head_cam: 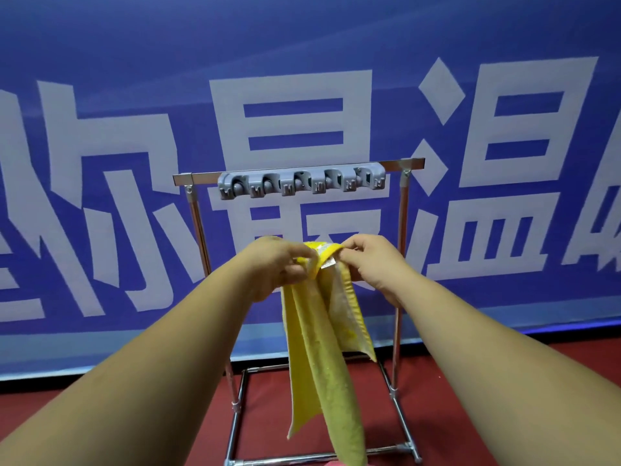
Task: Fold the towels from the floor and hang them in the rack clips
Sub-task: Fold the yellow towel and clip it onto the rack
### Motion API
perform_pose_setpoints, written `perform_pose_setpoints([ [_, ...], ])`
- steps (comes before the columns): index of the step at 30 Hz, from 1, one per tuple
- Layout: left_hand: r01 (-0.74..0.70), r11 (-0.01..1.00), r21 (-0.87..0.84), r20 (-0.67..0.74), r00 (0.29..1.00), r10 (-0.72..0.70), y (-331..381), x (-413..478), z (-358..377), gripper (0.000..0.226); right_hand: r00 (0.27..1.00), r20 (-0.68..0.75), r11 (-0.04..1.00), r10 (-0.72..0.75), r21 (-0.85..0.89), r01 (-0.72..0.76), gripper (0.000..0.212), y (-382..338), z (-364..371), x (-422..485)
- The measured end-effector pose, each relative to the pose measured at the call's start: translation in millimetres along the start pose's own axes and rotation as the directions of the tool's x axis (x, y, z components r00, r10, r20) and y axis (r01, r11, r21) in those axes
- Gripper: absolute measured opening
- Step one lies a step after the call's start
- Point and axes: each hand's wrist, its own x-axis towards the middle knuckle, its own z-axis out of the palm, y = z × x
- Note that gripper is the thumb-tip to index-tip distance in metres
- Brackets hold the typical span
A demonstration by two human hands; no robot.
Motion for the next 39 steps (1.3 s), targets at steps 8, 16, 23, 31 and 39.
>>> perform_pose_setpoints([
  [8,-0.231,0.833,0.503,0.119,0.973,0.198,-9.6,-5.2,-1.7,0.033,0.999,0.029,0.988,-0.039,-0.150,0.043,0.015,-8.9,6.4,6.7],
  [16,-0.280,0.829,0.484,0.210,0.957,0.200,-16.9,-9.4,15.1,0.052,0.995,0.098,0.976,-0.029,-0.212,0.050,0.014,-15.2,-1.3,1.7],
  [23,-0.270,0.839,0.472,0.171,0.962,0.213,-13.6,-5.4,25.2,0.025,0.996,0.094,0.987,0.003,-0.160,0.012,0.016,-14.4,-7.3,2.6],
  [31,-0.275,0.850,0.450,0.216,0.957,0.195,-14.6,-3.7,23.3,0.035,0.993,0.120,0.993,-0.003,-0.120,0.017,0.011,-21.1,-14.1,2.4],
  [39,-0.287,0.824,0.488,0.196,0.956,0.217,-11.3,-5.2,23.8,0.024,0.988,0.154,0.996,-0.014,-0.086,0.027,0.011,-28.5,-12.5,-3.2],
])
